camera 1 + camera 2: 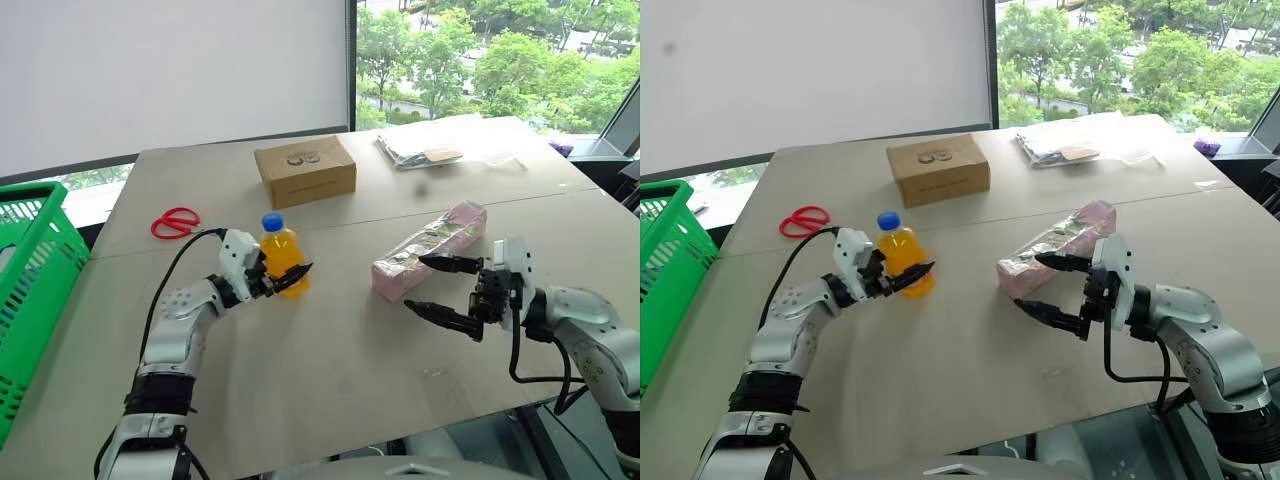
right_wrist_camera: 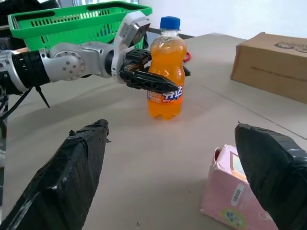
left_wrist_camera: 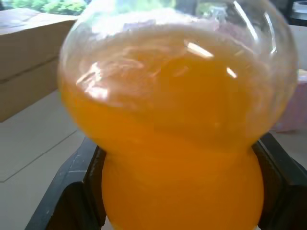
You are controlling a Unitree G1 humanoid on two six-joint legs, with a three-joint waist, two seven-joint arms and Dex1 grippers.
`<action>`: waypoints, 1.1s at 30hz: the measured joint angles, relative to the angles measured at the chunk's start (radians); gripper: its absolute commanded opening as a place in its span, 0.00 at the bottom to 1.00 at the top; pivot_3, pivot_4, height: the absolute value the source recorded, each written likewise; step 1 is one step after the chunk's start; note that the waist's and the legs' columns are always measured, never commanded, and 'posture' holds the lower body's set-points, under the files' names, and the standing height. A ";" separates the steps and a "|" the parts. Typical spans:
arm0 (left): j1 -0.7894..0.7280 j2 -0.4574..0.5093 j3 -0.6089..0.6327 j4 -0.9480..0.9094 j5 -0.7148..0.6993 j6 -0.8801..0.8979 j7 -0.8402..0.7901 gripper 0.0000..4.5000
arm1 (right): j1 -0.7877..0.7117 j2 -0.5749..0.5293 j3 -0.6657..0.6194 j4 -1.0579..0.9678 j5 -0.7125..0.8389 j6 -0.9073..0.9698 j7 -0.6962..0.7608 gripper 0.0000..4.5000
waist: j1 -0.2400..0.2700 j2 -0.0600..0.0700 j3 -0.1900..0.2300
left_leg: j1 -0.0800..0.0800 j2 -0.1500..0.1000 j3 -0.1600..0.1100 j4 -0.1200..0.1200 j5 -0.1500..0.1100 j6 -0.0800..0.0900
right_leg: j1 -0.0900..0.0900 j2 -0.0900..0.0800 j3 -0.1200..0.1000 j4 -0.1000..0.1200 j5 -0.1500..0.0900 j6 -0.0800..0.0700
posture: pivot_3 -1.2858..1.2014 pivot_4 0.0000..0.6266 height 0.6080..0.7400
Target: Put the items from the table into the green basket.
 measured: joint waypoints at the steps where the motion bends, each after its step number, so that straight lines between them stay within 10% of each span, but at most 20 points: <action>1: 0.006 0.007 0.014 -0.012 0.000 0.015 0.018 0.67 | -0.013 0.006 0.009 0.008 -0.001 0.000 0.005 1.00 | 0.001 0.000 0.000 | 0.000 0.000 0.000 0.000 0.000 0.000 | 0.000 0.000 0.000 0.000 0.000 0.000 | 0.52 0.00 1.00; 12: -0.200 0.279 0.396 -0.035 -0.022 0.149 0.378 0.67 | -0.295 0.148 0.037 0.019 0.067 0.057 -0.078 1.00 | 0.013 -0.011 0.004 | -0.002 0.004 -0.003 0.000 0.000 -0.002 | -0.003 -0.001 -0.003 0.002 0.001 -0.003 | 0.54 0.00 1.00; 21: -0.216 0.696 0.539 0.479 0.185 0.033 0.569 0.67 | -0.450 0.218 0.042 0.031 0.118 0.128 -0.129 1.00 | 0.015 -0.014 0.001 | -0.004 -0.002 -0.002 -0.006 0.000 -0.002 | -0.007 -0.009 -0.005 0.000 0.001 -0.003 | 0.57 0.00 1.00; 32: -0.078 0.738 0.599 0.641 0.200 -0.048 0.534 0.67 | -0.451 0.249 0.070 0.025 0.139 0.134 -0.127 1.00 | 0.073 -0.028 -0.008 | -0.005 -0.002 -0.006 -0.007 -0.003 -0.007 | -0.006 -0.014 -0.010 -0.004 0.002 -0.003 | 0.58 0.00 1.00; 33: -0.065 0.732 0.598 0.641 0.201 -0.050 0.536 0.90 | -0.451 0.249 0.071 0.027 0.139 0.134 -0.126 1.00 | 0.075 -0.028 -0.008 | -0.005 -0.002 -0.006 -0.007 -0.003 -0.007 | -0.006 -0.014 -0.010 -0.004 0.002 -0.003 | 0.58 0.00 1.00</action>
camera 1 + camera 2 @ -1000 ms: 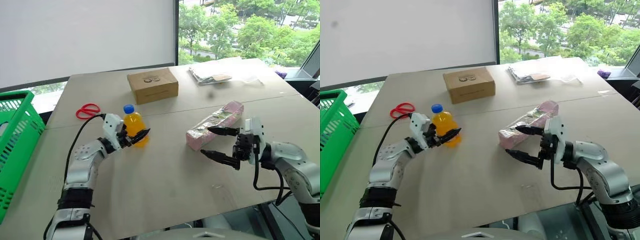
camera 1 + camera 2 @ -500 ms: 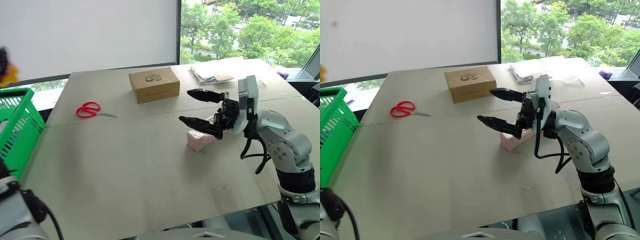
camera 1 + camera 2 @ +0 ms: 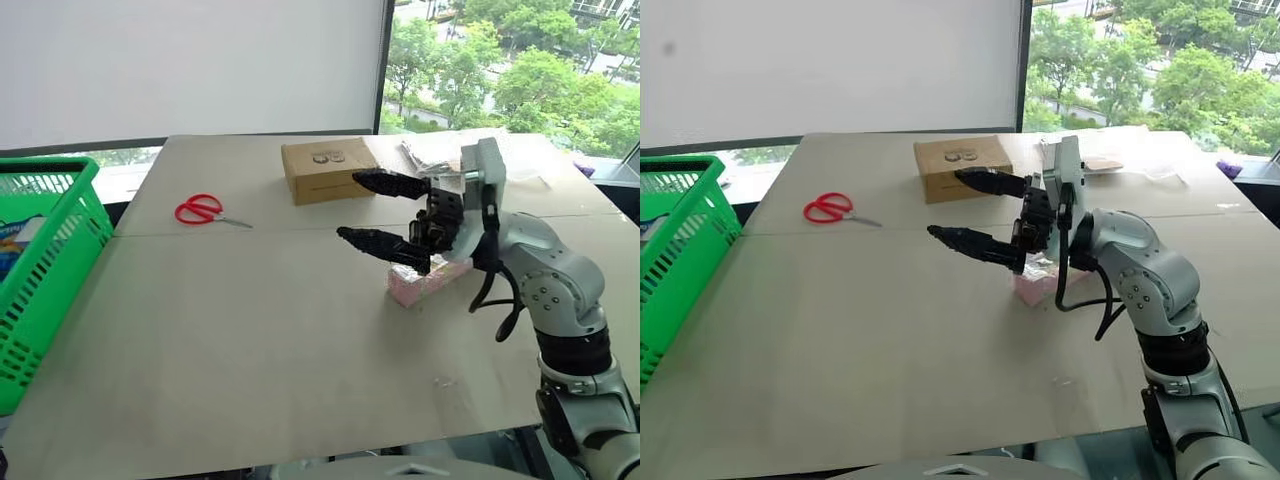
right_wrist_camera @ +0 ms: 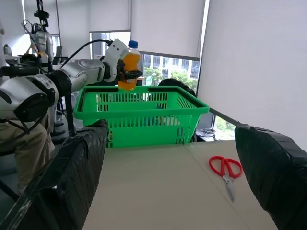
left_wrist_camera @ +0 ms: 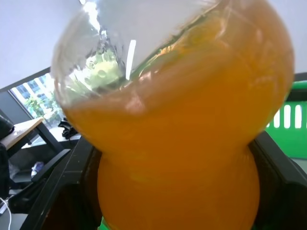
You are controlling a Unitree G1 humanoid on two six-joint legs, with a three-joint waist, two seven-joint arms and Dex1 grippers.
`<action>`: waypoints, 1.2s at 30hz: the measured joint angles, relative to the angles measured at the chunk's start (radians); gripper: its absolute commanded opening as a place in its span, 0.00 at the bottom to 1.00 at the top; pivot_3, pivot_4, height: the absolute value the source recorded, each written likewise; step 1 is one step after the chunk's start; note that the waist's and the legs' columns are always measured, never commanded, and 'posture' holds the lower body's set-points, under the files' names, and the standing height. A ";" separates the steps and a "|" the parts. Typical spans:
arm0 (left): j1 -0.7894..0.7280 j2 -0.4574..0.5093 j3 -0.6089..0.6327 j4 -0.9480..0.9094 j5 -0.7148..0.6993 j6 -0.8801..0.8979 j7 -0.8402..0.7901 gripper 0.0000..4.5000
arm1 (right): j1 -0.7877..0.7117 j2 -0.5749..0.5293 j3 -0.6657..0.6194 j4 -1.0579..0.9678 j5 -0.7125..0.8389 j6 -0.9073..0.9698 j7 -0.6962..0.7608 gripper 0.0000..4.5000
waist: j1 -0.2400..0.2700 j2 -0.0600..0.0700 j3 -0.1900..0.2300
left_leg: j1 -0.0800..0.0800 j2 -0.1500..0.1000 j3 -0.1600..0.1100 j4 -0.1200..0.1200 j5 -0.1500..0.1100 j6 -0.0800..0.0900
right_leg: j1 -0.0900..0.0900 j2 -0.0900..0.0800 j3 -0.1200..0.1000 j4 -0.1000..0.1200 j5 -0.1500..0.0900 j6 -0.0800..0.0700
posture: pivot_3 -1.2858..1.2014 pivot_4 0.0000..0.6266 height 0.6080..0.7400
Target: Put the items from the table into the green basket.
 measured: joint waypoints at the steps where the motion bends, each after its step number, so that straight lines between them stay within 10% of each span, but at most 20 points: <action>1: 0.012 -0.006 0.000 -0.002 0.001 -0.002 0.004 0.99 | 0.000 -0.002 0.000 0.001 0.000 0.001 0.002 1.00 | 0.000 0.000 0.000 | 0.000 0.000 0.000 0.000 0.000 0.000 | 0.000 0.000 0.000 0.000 0.000 0.000 | 0.58 0.00 1.00; 15: -0.180 -0.158 -0.091 -0.206 -0.114 -0.013 -0.076 0.99 | -0.011 -0.063 -0.012 0.015 -0.011 0.021 0.010 1.00 | 0.018 0.000 -0.002 | -0.002 -0.001 0.000 0.000 0.000 0.000 | 0.000 -0.002 -0.001 0.000 0.001 0.000 | 0.57 0.00 1.00; 23: -0.260 -0.526 -0.544 -0.654 -0.195 0.266 -0.250 0.99 | 0.131 -0.147 -0.066 0.016 -0.051 -0.002 0.011 1.00 | 0.020 0.003 -0.010 | -0.004 -0.004 0.001 0.001 0.002 0.007 | 0.000 -0.003 0.001 -0.001 0.001 0.000 | 0.54 0.00 1.00; 36: -0.505 -0.836 -0.983 -0.533 -0.135 0.472 -0.538 0.99 | 0.489 -0.292 -0.226 -0.104 -0.117 -0.015 -0.056 1.00 | -0.085 0.014 -0.008 | 0.002 0.000 0.007 0.002 0.002 0.007 | 0.006 0.013 0.009 -0.003 -0.001 0.002 | 0.47 0.00 1.00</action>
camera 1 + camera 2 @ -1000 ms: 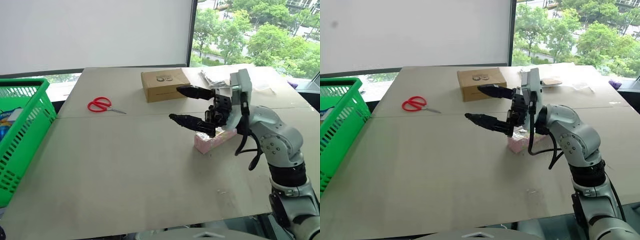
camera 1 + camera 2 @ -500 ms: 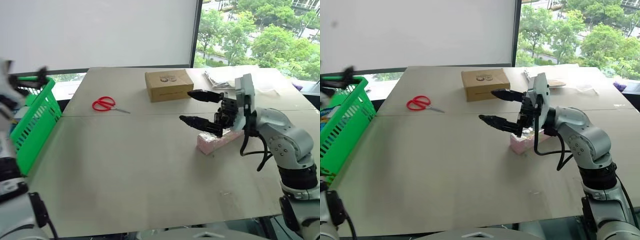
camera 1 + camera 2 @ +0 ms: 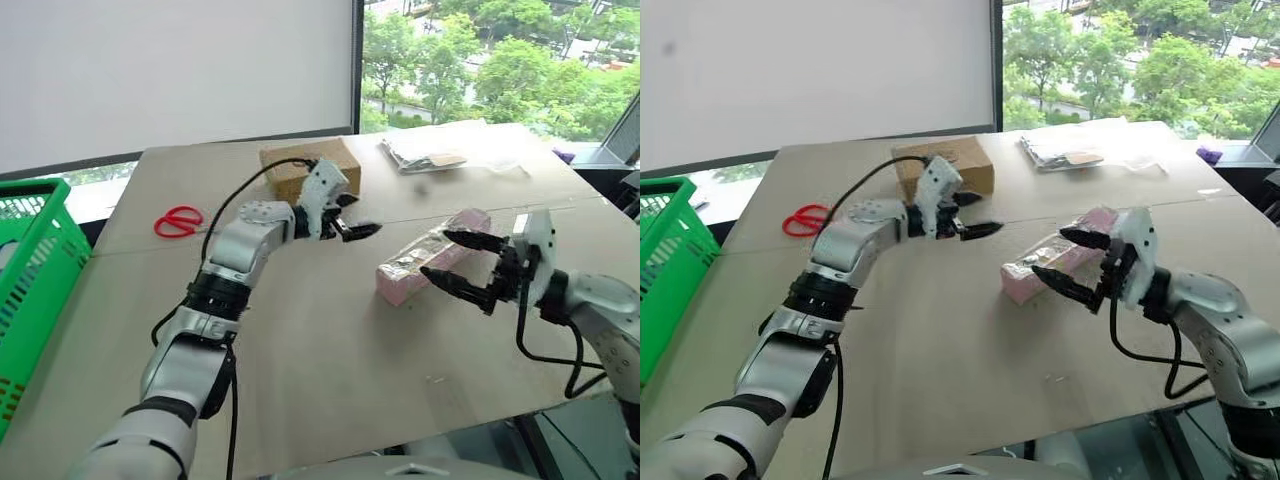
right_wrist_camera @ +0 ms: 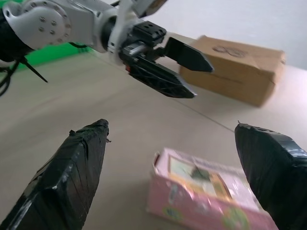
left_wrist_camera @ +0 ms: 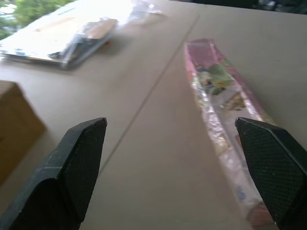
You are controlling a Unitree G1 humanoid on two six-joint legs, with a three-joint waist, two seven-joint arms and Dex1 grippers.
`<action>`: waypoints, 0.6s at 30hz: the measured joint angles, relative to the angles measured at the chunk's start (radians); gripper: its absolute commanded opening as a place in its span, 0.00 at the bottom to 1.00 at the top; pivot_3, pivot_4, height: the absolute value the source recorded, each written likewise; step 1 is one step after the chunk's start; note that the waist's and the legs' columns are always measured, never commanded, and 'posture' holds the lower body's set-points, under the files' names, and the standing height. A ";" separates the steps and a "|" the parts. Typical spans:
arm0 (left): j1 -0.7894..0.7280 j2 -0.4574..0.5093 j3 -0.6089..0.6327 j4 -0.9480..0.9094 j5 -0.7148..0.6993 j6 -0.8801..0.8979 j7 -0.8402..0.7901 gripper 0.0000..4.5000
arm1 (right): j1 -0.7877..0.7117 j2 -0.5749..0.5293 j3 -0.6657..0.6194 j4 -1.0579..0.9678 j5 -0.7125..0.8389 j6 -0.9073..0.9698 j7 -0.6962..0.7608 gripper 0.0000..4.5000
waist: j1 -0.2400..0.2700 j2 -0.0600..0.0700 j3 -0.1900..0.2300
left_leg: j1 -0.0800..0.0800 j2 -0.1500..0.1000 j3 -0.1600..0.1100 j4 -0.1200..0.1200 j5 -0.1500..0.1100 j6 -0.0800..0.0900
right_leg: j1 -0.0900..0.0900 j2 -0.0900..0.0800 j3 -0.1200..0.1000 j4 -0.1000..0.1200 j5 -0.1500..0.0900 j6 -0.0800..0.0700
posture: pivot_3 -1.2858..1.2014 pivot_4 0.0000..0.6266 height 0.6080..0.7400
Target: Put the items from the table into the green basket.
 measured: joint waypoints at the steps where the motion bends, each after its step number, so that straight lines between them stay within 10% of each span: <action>1: -0.014 -0.011 -0.021 0.014 0.007 0.006 -0.017 0.99 | 0.023 0.000 -0.011 -0.010 0.000 0.000 -0.005 1.00 | -0.010 0.001 0.000 | 0.000 0.000 0.001 0.001 0.000 0.000 | 0.000 0.001 0.001 0.000 -0.001 0.002 | 0.47 0.00 1.00; 18: -0.002 -0.145 -0.179 0.074 0.244 0.094 0.111 0.99 | 0.267 0.002 -0.055 -0.096 -0.085 -0.036 -0.081 1.00 | -0.089 0.009 -0.002 | 0.004 0.005 0.014 0.001 0.000 0.000 | 0.001 0.006 0.014 0.002 -0.001 0.007 | 0.45 0.00 1.00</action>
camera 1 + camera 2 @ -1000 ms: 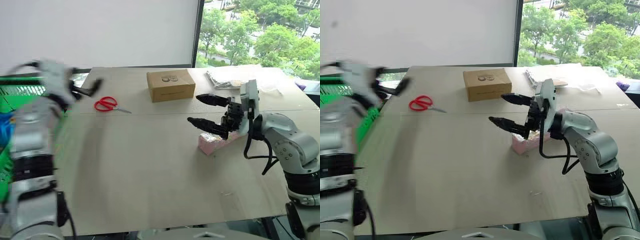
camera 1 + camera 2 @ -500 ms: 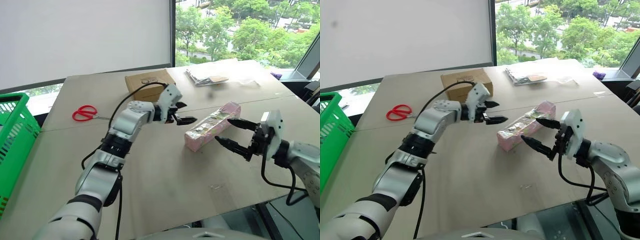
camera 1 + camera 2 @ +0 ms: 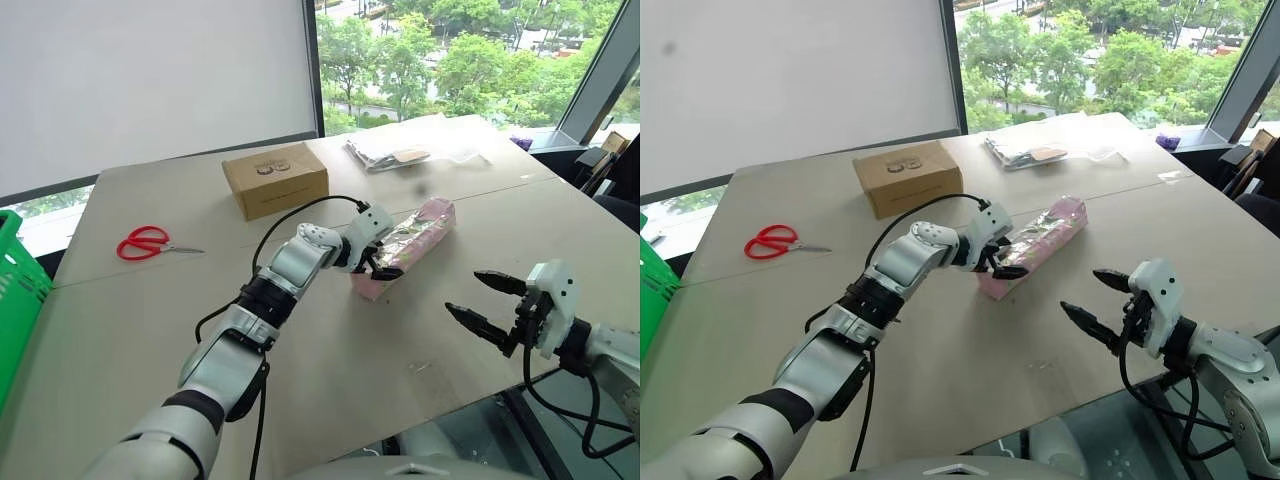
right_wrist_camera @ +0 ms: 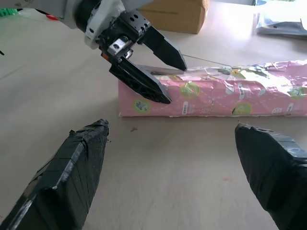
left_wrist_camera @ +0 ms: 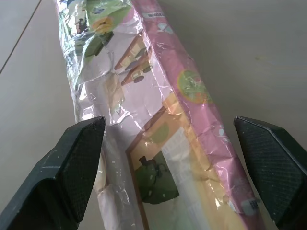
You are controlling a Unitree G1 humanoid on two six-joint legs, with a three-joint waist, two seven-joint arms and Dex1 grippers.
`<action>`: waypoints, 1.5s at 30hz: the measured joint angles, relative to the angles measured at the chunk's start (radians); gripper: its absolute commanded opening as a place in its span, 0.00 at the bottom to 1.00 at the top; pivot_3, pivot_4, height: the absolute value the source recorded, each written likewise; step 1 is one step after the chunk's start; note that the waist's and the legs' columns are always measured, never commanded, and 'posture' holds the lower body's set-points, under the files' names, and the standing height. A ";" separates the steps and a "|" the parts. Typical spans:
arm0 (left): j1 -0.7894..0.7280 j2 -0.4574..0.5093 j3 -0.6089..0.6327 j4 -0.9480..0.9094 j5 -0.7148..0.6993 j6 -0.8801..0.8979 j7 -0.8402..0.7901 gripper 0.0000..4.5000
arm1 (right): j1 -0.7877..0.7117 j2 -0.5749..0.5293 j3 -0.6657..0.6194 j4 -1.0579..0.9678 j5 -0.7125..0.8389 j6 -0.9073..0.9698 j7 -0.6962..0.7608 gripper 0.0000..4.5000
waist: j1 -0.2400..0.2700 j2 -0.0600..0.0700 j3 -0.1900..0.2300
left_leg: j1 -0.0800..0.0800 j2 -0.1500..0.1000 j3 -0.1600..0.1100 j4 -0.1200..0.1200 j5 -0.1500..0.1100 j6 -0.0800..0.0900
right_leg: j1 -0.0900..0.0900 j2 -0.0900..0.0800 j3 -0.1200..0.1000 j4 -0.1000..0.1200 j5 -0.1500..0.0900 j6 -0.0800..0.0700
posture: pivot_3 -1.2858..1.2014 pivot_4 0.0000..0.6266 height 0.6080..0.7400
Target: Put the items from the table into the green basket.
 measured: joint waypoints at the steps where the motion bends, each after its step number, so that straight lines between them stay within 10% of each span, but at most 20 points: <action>1: 0.006 -0.001 -0.003 -0.011 0.012 -0.001 0.007 0.99 | -0.002 0.000 0.000 0.000 0.000 0.000 -0.002 1.00 | 0.000 0.000 0.000 | 0.000 0.000 0.000 0.000 0.000 0.000 | 0.000 0.000 0.000 0.000 0.000 0.000 | 0.45 0.00 1.00; 20: 0.086 -0.001 -0.036 -0.133 0.112 -0.002 0.031 0.99 | -0.036 -0.003 0.008 0.000 -0.004 0.024 -0.008 1.00 | 0.003 0.002 -0.002 | 0.011 0.000 0.003 -0.002 0.000 0.000 | 0.005 0.001 0.004 0.000 -0.001 -0.001 | 0.45 0.00 1.00; 32: 0.102 -0.008 -0.021 -0.136 0.111 -0.042 0.031 0.02 | -0.049 0.001 0.036 0.016 -0.023 0.011 -0.002 1.00 | 0.003 0.002 -0.001 | 0.012 0.000 0.004 -0.002 0.000 0.000 | 0.005 0.001 0.005 0.000 -0.001 -0.001 | 0.46 0.00 1.00; 45: 0.087 0.011 0.215 -0.117 0.046 -0.093 0.132 0.02 | -0.110 0.020 0.051 0.050 -0.024 -0.009 0.020 1.00 | 0.004 0.001 0.004 | 0.009 0.002 0.004 -0.003 0.000 0.000 | 0.002 0.002 0.005 -0.001 0.000 0.001 | 0.47 0.00 1.00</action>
